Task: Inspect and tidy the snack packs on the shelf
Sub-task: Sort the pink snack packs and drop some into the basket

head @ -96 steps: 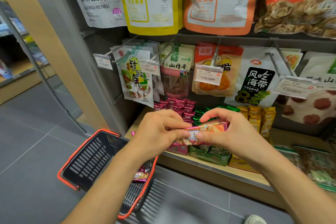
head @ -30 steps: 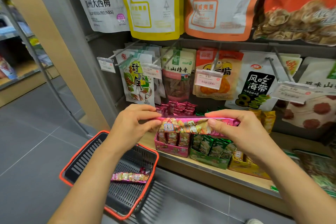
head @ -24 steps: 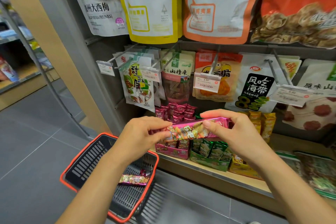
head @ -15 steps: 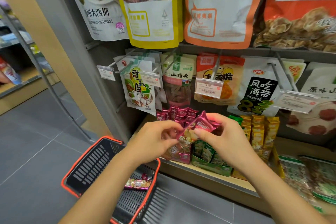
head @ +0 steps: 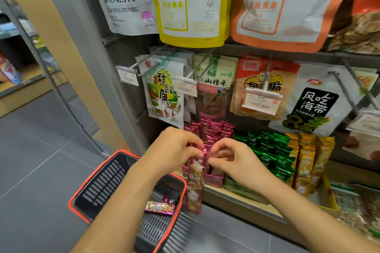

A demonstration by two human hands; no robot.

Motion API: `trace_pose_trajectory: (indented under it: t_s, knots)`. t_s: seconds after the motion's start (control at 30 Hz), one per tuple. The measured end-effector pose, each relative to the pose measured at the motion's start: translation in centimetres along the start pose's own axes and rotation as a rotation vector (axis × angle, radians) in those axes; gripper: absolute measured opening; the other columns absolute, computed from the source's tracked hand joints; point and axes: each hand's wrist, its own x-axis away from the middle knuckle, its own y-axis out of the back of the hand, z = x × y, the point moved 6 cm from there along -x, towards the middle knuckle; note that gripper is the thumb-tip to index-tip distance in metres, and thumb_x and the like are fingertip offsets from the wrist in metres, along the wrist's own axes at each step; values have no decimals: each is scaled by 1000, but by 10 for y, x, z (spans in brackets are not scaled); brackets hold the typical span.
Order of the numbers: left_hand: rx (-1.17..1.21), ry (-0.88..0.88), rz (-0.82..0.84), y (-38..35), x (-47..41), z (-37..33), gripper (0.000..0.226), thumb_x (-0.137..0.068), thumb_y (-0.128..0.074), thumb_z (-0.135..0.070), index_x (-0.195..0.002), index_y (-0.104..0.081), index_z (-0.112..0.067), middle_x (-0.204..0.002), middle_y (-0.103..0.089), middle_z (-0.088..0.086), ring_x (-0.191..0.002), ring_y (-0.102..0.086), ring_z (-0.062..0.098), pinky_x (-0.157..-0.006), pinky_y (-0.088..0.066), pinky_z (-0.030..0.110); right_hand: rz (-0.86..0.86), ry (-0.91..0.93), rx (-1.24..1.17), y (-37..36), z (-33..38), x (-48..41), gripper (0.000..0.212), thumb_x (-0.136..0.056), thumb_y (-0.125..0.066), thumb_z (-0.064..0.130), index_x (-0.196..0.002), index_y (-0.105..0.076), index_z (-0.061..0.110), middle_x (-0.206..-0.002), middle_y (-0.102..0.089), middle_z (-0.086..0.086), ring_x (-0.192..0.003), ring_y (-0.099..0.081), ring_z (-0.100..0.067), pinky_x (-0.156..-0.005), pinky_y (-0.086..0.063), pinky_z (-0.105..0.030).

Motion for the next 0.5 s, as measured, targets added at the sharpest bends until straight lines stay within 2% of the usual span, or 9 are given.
trace_pose_trajectory:
  t_s: [0.1, 0.2, 0.27, 0.37, 0.5]
  knots:
    - [-43, 109, -57, 15, -2, 26, 15, -81, -78, -24, -95, -79, -23, -84, -73, -11, -80, -66, 1, -84, -54, 30, 32, 80, 342, -9, -2, -17, 10, -87, -71, 29, -93, -63, 28, -89, -67, 11, -84, -63, -5, -77, -52, -26]
    - [-98, 202, -140, 27, -2, 51, 17, -83, -75, -19, -99, -78, -22, -97, -75, -7, -91, -67, 7, -92, -53, 31, -63, 198, 647, -8, -3, -36, 19, -90, -64, 31, -108, -63, 28, -103, -67, 10, -99, -59, -12, -85, -51, -31]
    - [-105, 225, -240, 30, -2, 61, 19, -85, -73, -15, -103, -77, -22, -103, -75, -6, -97, -67, 11, -95, -51, 31, -91, 255, 745, -13, -5, -50, 29, -90, -61, 26, -120, -62, 24, -116, -65, 4, -110, -56, -18, -92, -48, -34]
    - [-56, 223, -367, 27, -4, 72, 19, -85, -74, -15, -103, -77, -21, -101, -75, -3, -98, -67, 12, -95, -50, 27, -36, 288, 865, -30, -12, -71, 42, -91, -56, 21, -133, -54, 20, -134, -56, 0, -124, -47, -22, -102, -44, -40]
    - [129, 258, -424, 10, -9, 85, 20, -82, -76, -12, -101, -77, -20, -97, -75, -6, -91, -67, 4, -88, -48, 12, 87, 230, 972, -47, -29, -84, 40, -92, -49, 18, -131, -55, 14, -134, -55, -3, -123, -47, -26, -98, -46, -43]
